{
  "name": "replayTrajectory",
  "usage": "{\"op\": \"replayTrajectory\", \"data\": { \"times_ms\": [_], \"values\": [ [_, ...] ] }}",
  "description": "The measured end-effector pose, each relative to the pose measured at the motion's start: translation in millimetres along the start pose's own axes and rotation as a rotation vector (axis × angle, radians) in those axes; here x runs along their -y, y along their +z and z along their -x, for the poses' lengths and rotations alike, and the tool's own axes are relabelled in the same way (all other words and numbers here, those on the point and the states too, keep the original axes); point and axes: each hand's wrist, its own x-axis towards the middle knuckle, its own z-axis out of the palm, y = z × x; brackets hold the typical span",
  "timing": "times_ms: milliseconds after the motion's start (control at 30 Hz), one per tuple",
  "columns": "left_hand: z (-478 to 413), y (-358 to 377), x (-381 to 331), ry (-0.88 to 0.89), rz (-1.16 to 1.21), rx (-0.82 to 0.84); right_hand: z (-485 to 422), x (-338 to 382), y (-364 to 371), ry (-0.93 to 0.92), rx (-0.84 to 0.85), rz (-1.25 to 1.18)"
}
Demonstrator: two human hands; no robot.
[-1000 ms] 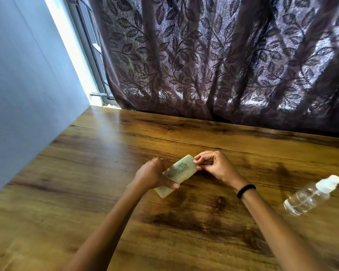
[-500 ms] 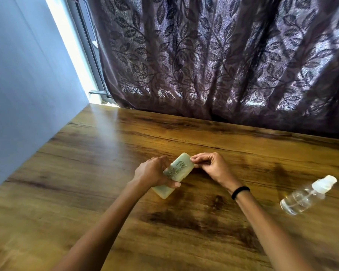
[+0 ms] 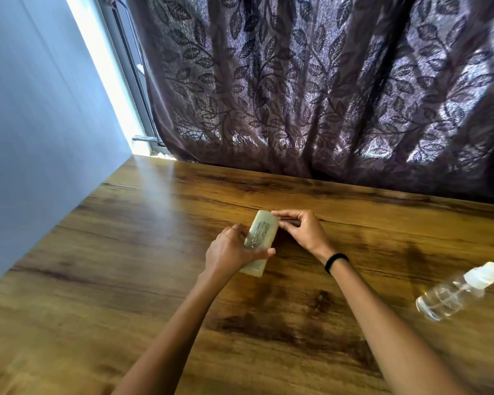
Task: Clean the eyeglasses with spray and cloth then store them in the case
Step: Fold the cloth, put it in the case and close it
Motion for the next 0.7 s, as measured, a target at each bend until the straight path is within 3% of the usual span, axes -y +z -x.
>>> {"op": "replayTrajectory", "data": {
  "times_ms": [700],
  "values": [
    [-7.5,-3.8,2.2,0.040,0.103,0.014,-5.4,-0.1,0.3,-0.011,-0.042,0.010]
  ]
}}
